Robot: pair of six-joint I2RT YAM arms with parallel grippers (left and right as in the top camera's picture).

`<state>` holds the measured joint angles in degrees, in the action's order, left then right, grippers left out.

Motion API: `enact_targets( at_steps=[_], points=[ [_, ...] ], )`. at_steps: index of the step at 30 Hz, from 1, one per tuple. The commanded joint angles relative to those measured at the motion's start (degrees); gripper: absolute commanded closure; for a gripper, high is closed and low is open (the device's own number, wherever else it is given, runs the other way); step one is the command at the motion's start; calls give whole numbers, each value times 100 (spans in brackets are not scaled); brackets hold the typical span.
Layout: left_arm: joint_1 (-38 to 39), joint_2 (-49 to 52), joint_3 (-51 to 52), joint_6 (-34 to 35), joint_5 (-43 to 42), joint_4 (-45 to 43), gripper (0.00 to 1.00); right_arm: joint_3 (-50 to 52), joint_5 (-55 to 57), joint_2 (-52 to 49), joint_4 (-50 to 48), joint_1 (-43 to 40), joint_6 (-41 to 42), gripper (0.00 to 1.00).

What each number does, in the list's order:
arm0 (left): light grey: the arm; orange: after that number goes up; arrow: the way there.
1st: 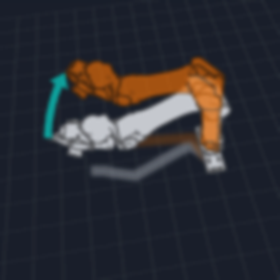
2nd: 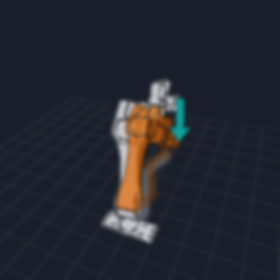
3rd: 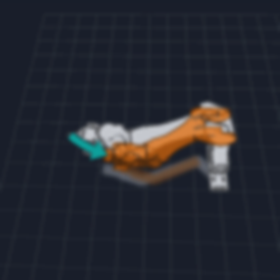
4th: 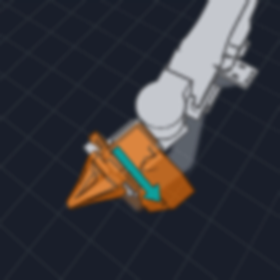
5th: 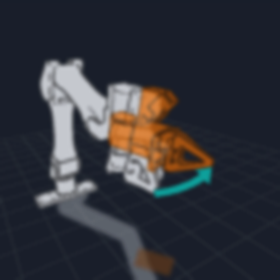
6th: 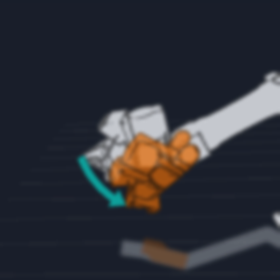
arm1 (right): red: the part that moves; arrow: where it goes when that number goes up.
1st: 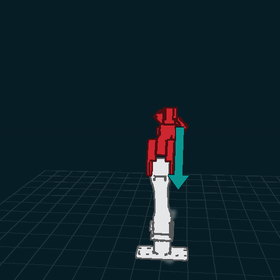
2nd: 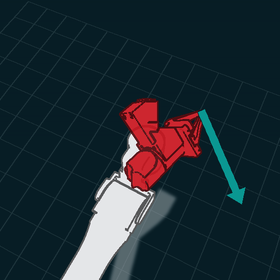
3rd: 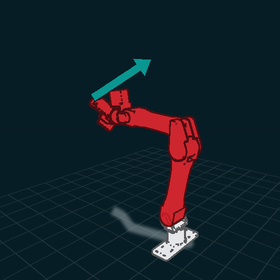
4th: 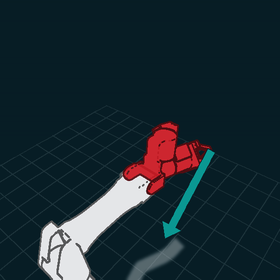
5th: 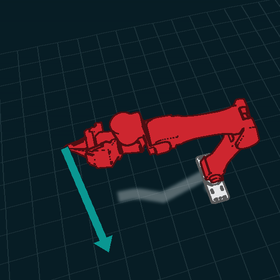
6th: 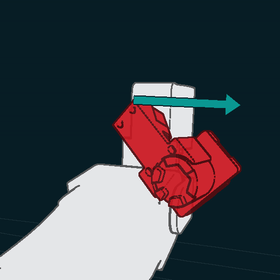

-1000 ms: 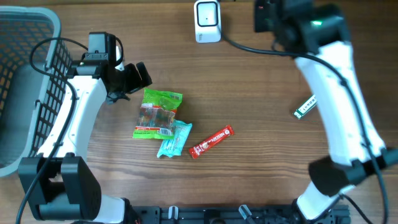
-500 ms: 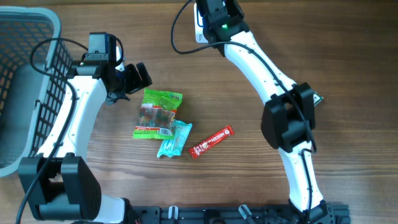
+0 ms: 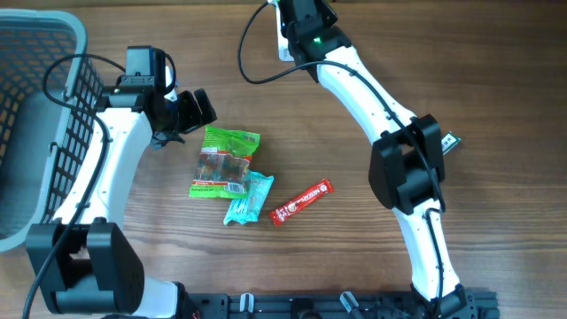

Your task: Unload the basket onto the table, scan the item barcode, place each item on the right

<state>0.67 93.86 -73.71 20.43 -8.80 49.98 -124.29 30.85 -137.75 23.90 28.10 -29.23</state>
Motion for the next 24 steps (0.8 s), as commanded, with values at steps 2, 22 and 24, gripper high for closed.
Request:
enact_targets(
  at_steps=[2, 22, 24],
  points=[
    [-20, 44, 37, 13, 35, 0, 0, -63, -90, -328, -11, 17, -13, 96],
    [-20, 44, 37, 13, 35, 0, 0, 79, -1080, 2511, 6225, -542, 3318, 96],
    [-20, 44, 37, 13, 35, 0, 0, 417, -1078, 2511, 6577, -846, 3755, 96]
  ],
)
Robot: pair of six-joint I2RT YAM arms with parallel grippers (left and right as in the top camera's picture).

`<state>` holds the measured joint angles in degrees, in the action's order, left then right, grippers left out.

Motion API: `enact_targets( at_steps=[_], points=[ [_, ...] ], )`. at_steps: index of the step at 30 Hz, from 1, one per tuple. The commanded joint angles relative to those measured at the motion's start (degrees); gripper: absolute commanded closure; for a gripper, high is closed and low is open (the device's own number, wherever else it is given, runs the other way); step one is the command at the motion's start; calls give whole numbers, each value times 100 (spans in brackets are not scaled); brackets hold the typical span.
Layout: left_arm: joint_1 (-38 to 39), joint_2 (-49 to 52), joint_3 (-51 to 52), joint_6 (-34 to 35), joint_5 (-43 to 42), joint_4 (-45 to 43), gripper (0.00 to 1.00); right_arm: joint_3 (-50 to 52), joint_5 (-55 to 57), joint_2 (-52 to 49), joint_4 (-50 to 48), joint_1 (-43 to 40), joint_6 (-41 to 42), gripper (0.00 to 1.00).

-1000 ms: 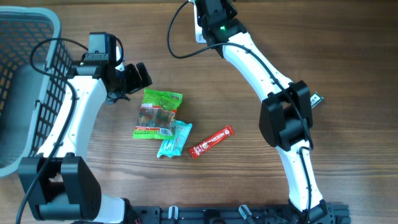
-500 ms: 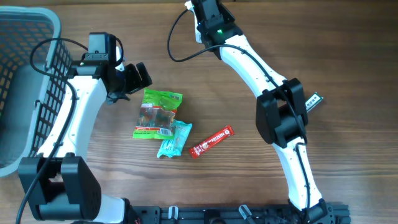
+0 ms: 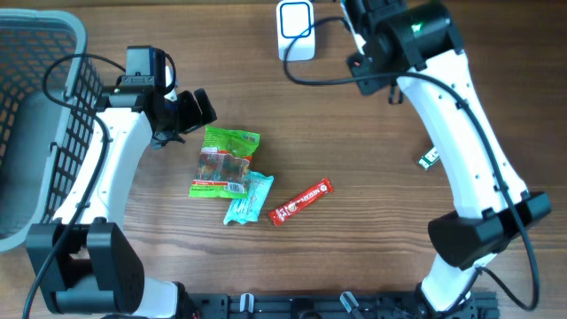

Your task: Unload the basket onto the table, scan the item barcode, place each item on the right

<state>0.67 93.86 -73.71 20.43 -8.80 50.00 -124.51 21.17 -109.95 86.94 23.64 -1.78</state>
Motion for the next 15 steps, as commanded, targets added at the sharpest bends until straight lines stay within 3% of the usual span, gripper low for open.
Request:
enact_targets(
  at_steps=[1, 7, 11, 12, 13, 14, 15],
  points=[
    [-20, 44, 37, 11, 35, -2, 0, 734, -109, -269, 267, -610, 1086, 96],
    [-20, 44, 37, 13, 35, -2, 0, 2236, -111, -264, 212, -1681, 1554, 95],
    [-20, 44, 37, 13, 35, -2, 0, 3425, -190, -264, -404, -2424, 1537, 96],
    [-20, 44, 37, 13, 35, -4, 0, 3661, -219, -267, -616, -2542, 1528, 85],
    [-20, 44, 37, 13, 35, -2, 0, 3858, -219, -267, -828, -2634, 1528, 51],
    [-20, 44, 37, 13, 35, -2, 0, 4039, -219, -267, -1038, -2715, 1526, 6],
    [-20, 44, 37, 13, 35, -2, 0, 4197, -219, -267, -1241, -2793, 1515, 0]
  ],
)
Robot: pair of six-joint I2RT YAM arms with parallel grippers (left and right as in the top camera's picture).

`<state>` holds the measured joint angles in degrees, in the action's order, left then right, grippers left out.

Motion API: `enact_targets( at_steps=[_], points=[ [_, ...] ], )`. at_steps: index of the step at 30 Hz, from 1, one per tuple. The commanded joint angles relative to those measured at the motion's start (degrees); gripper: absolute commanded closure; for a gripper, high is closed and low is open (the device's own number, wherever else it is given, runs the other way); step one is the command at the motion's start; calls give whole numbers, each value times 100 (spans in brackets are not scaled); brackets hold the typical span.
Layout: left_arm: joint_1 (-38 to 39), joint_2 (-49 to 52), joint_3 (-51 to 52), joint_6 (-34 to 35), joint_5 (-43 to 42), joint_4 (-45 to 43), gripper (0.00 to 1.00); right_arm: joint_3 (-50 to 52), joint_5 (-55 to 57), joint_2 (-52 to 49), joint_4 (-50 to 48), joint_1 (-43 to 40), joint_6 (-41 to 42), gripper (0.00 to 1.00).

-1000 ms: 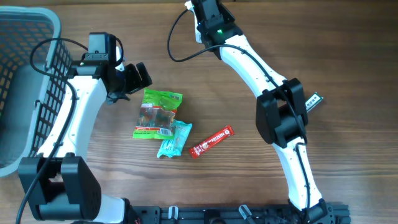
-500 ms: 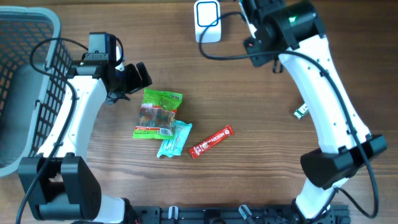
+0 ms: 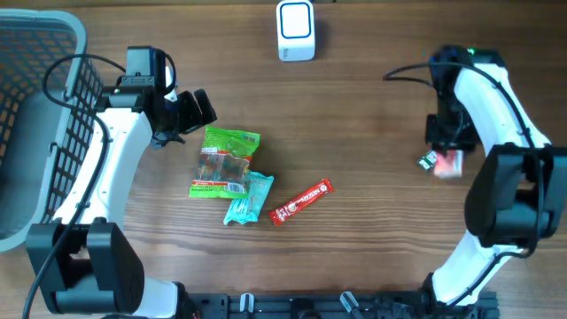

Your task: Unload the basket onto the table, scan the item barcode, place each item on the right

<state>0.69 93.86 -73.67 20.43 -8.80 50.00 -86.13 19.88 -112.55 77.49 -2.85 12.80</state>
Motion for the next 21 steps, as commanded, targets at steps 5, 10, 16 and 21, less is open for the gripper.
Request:
enact_targets(
  at_steps=[5, 10, 16, 21],
  points=[
    [-22, 44, 33, 13, 35, -2, 0, 55, -1268, 52, -494, -109, -503, 0],
    [-22, 44, 33, 13, 35, -4, 0, -177, -2914, 887, -750, 573, -981, 0],
    [-22, 44, 33, 13, 35, -2, 0, -146, -4476, 1438, -997, 1878, -804, 0],
    [-22, 44, 33, 13, 35, -2, 0, 297, -4266, 1410, -1384, 2796, -485, 64]
  ],
)
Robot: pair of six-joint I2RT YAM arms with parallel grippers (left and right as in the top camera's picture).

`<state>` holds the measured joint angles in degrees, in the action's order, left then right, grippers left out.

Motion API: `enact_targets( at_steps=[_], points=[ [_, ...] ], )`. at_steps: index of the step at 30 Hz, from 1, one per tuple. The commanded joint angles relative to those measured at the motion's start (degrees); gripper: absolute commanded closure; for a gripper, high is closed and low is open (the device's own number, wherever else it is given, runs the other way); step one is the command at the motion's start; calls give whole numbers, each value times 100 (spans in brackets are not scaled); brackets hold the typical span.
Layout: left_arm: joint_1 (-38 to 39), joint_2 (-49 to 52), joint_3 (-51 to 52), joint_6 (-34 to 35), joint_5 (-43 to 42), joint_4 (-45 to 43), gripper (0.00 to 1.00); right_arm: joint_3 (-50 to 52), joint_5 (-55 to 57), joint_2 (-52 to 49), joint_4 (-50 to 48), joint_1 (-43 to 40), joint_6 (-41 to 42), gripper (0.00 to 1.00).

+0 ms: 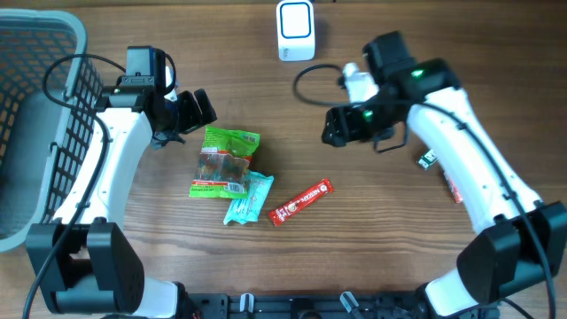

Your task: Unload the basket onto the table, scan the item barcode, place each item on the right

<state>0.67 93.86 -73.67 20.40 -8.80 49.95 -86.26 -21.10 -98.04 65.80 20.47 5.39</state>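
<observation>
The white barcode scanner (294, 29) stands at the table's far edge. Three packets lie left of centre: a green one (227, 158), a teal one (247, 198) and a red bar (300, 201). My left gripper (197, 115) hovers open just up and left of the green packet, holding nothing. My right gripper (332, 131) points left over bare table, between the scanner and the red bar. Its dark fingers merge into one shape, and nothing shows in them.
A grey mesh basket (35, 53) fills the left edge. A small green-and-white tag (429, 159) and a red packet (454, 190) lie at the right, partly under my right arm. The right arm's cable (310, 80) loops near the scanner.
My right arm was over the red packet at the right edge; its gripper is now near the table's middle. The red packet lies a little lower on the right. The left arm is unchanged.
My right arm first reached to the far edge, covering the scanner. Then it stood right of the uncovered scanner. After that it was over the right edge with a red packet showing there, and it is now at the middle. Left arm and the three packets never moved.
</observation>
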Motion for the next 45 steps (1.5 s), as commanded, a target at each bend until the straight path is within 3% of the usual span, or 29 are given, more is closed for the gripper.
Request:
enact_targets(
  at_steps=[1, 3, 5, 8, 15, 19, 24, 26, 29, 32, 35, 37, 45],
  points=[
    [-20, 44, 33, 13, 35, 2, 0, 396, -59, -44, -319, 581, 341, 64],
    [-20, 44, 33, 15, 35, 2, 0, 691, 527, -44, -654, 935, 800, 63],
    [-20, 44, 33, 15, 35, 0, 0, 1067, 1412, -44, -953, 1292, 1213, 50],
    [-20, 44, 33, 15, 35, 2, 0, 1475, 1714, -55, -1449, 1478, 1320, 49],
    [-20, 44, 33, 13, 35, 2, 0, 2844, 1910, -114, -3287, 1488, 1261, 66],
    [-20, 44, 33, 15, 35, 0, 0, 3357, 2846, -118, -3893, 1488, 1270, 73],
    [-20, 44, 33, 15, 35, 2, 0, 3770, 3794, -118, -4214, 1440, 1292, 73],
    [-20, 44, 33, 15, 35, 2, 0, 3788, 4087, -118, -4004, 1307, 1346, 66],
    [-20, 44, 33, 15, 35, 2, 0, 3788, 3842, -118, -3895, 1073, 1467, 57],
    [-20, 44, 33, 13, 35, 2, 0, 3786, 2828, -118, -3995, 968, 1246, 44],
    [-20, 44, 33, 15, 35, 2, 0, 3786, 732, -118, -4179, 968, -511, 45],
    [-20, 44, 33, 15, 35, 2, 0, 3786, 50, -118, -4172, 968, -1165, 50],
    [-20, 44, 33, 15, 35, 2, 0, 3803, 457, -118, -4017, 968, -1123, 52]
  ],
)
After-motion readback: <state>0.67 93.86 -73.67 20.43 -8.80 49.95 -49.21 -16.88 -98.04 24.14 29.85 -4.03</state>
